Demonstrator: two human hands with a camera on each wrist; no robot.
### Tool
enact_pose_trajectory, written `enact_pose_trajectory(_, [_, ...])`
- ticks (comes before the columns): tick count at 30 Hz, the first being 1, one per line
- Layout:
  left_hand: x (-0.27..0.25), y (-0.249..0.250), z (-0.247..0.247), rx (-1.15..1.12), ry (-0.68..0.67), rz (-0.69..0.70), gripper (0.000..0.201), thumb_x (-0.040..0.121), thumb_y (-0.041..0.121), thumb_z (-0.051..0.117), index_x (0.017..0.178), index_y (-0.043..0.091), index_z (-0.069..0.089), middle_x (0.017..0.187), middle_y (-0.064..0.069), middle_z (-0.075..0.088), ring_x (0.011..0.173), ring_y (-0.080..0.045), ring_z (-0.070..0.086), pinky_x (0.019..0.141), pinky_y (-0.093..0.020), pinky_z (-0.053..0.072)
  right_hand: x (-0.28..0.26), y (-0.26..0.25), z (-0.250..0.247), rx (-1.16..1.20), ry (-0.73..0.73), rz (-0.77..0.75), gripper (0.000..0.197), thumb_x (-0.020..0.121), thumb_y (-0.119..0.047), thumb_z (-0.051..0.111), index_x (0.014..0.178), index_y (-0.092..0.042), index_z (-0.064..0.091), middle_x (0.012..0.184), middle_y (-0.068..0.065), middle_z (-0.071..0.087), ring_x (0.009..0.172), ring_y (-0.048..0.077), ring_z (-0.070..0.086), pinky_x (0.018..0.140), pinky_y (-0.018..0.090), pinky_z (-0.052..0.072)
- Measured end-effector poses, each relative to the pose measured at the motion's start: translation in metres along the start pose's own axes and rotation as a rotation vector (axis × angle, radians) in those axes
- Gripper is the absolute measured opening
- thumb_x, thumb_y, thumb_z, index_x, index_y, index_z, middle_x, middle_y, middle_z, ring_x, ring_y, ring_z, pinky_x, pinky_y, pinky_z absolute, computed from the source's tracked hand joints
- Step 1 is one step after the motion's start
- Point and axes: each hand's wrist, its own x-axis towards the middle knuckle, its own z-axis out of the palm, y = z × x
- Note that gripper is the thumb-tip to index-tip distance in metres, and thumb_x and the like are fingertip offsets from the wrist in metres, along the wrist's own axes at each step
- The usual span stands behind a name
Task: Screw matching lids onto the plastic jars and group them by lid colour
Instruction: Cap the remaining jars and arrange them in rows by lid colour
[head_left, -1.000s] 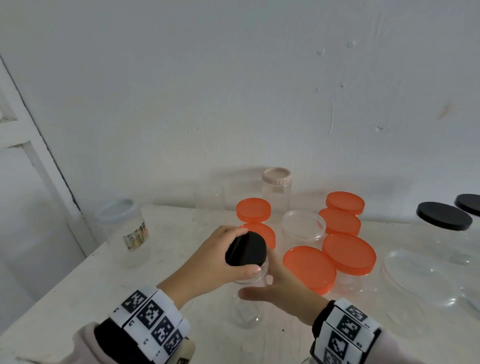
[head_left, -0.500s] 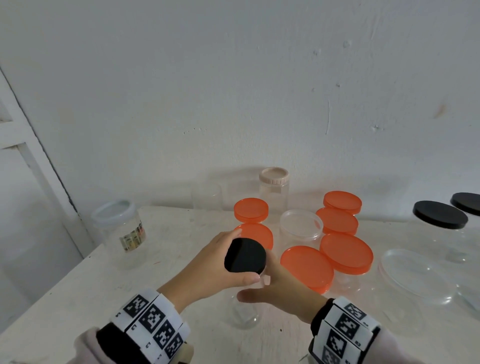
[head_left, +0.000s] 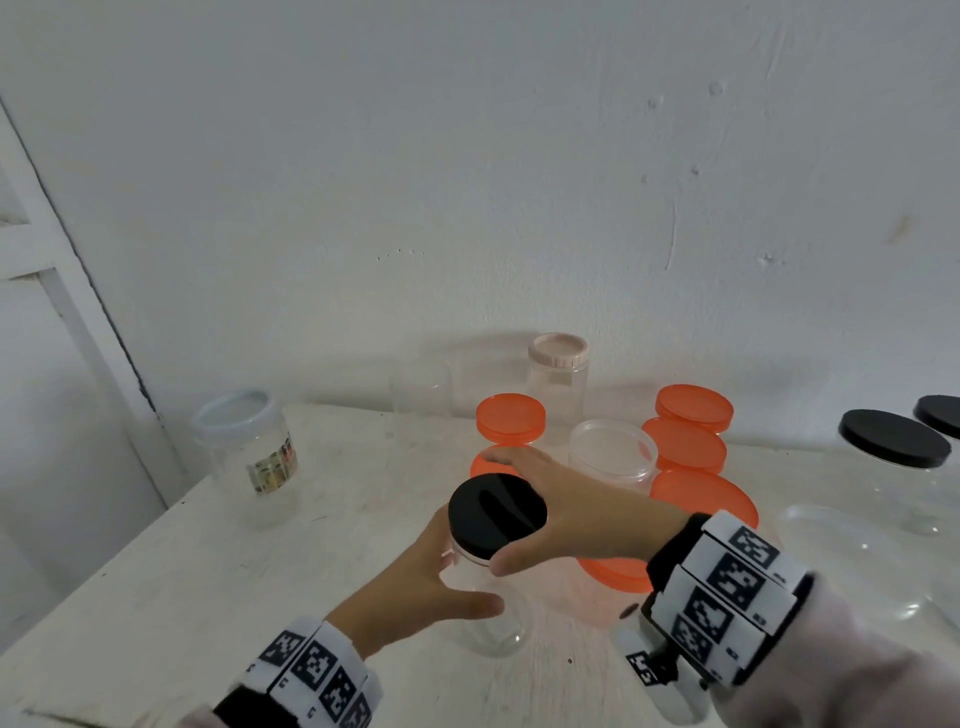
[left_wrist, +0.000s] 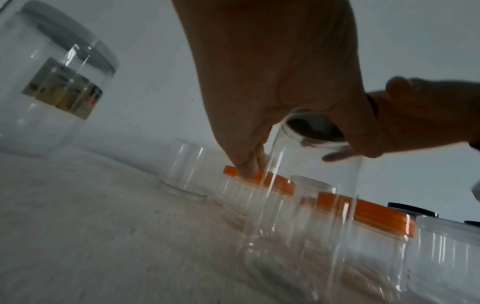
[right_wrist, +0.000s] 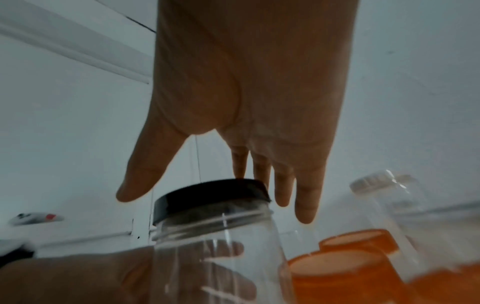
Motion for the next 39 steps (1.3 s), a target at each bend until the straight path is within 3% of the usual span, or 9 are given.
enact_pose_trajectory(3, [0.004, -0.005, 0.008, -0.021, 0.01, 0.008, 0.09, 0.067, 0.041, 0.085, 0.128, 0.061, 0.023, 0.123, 0.05, 0.041, 0.116, 0.027, 0.037, 0.089, 0.0, 0.036, 0.008, -0.017, -0.005, -0.199, -0.068, -0.006, 0.098, 0.074, -0.048, 0.078, 0.15, -0.037, 0.017, 0.148, -0.015, 0.024, 0.134, 0.009, 0.028, 0.111, 0.035, 0.033])
enact_pose_trajectory(10, [0.008, -0.01, 0.015, -0.017, 0.068, 0.019, 0.089, 0.067, 0.041, 0.084, 0.13, 0.058, 0.024, 0.132, 0.034, 0.046, 0.124, 0.012, 0.042, 0.108, -0.023, 0.035, 0.02, -0.036, -0.012, -0.48, -0.202, 0.04, 0.084, 0.078, -0.045, 0.074, 0.147, -0.037, 0.026, 0.138, -0.006, 0.035, 0.127, 0.019, 0.037, 0.104, 0.042, 0.042])
enact_pose_trajectory(14, [0.007, -0.011, 0.015, -0.023, 0.066, 0.017, 0.085, 0.071, 0.038, 0.083, 0.128, 0.058, 0.023, 0.13, 0.039, 0.043, 0.12, 0.02, 0.039, 0.103, -0.015, 0.035, 0.025, -0.04, -0.016, -0.534, -0.253, 0.054, 0.084, 0.077, -0.04, 0.076, 0.146, -0.038, 0.028, 0.135, -0.007, 0.035, 0.123, 0.02, 0.041, 0.101, 0.041, 0.044])
enact_pose_trajectory(17, [0.007, -0.01, 0.016, -0.021, 0.064, 0.015, 0.082, 0.071, 0.039, 0.083, 0.127, 0.056, 0.025, 0.134, 0.032, 0.043, 0.121, 0.017, 0.04, 0.105, -0.017, 0.036, 0.03, -0.042, -0.017, -0.593, -0.253, 0.067, 0.083, 0.074, -0.048, 0.076, 0.143, -0.039, 0.032, 0.132, -0.007, 0.038, 0.119, 0.019, 0.044, 0.099, 0.041, 0.045])
enact_pose_trajectory(24, [0.004, -0.011, 0.018, -0.029, 0.079, 0.028, 0.084, 0.068, 0.043, 0.08, 0.132, 0.051, 0.028, 0.136, 0.024, 0.046, 0.127, 0.005, 0.042, 0.112, -0.035, 0.036, 0.038, -0.04, -0.012, -0.632, -0.182, 0.086, 0.077, 0.064, -0.066, 0.073, 0.125, -0.029, 0.045, 0.107, -0.006, 0.051, 0.092, 0.02, 0.061, 0.079, 0.04, 0.056])
enact_pose_trajectory(29, [0.004, -0.01, 0.018, -0.052, 0.066, 0.059, 0.088, 0.07, 0.042, 0.081, 0.138, 0.048, 0.026, 0.138, 0.029, 0.044, 0.13, 0.008, 0.039, 0.113, -0.031, 0.033, 0.041, -0.038, -0.003, -0.665, -0.114, 0.088, 0.069, 0.066, -0.072, 0.067, 0.108, -0.022, 0.047, 0.088, -0.009, 0.05, 0.075, 0.007, 0.049, 0.059, 0.026, 0.04])
enact_pose_trajectory(31, [0.004, -0.01, 0.017, -0.047, 0.057, 0.064, 0.091, 0.069, 0.044, 0.081, 0.141, 0.047, 0.025, 0.14, 0.03, 0.042, 0.131, 0.009, 0.037, 0.113, -0.03, 0.031, 0.042, -0.04, -0.005, -0.674, -0.125, 0.102, 0.068, 0.066, -0.074, 0.066, 0.106, -0.023, 0.046, 0.088, -0.01, 0.05, 0.076, 0.008, 0.05, 0.061, 0.026, 0.04])
enact_pose_trajectory(35, [0.004, -0.009, 0.016, -0.017, 0.052, 0.032, 0.084, 0.068, 0.046, 0.08, 0.131, 0.054, 0.025, 0.138, 0.027, 0.043, 0.129, 0.005, 0.04, 0.113, -0.032, 0.033, 0.041, -0.045, -0.016, -0.705, -0.314, 0.138, 0.091, 0.066, -0.061, 0.076, 0.141, -0.033, 0.032, 0.126, -0.004, 0.047, 0.114, 0.021, 0.049, 0.093, 0.04, 0.048])
enact_pose_trajectory(39, [0.005, -0.011, 0.016, -0.006, 0.06, 0.019, 0.078, 0.07, 0.043, 0.08, 0.127, 0.055, 0.028, 0.135, 0.029, 0.043, 0.128, 0.006, 0.04, 0.111, -0.027, 0.034, 0.04, -0.047, -0.018, -0.715, -0.309, 0.047, 0.081, 0.067, -0.052, 0.079, 0.135, -0.033, 0.039, 0.119, -0.005, 0.051, 0.109, 0.019, 0.051, 0.09, 0.041, 0.051])
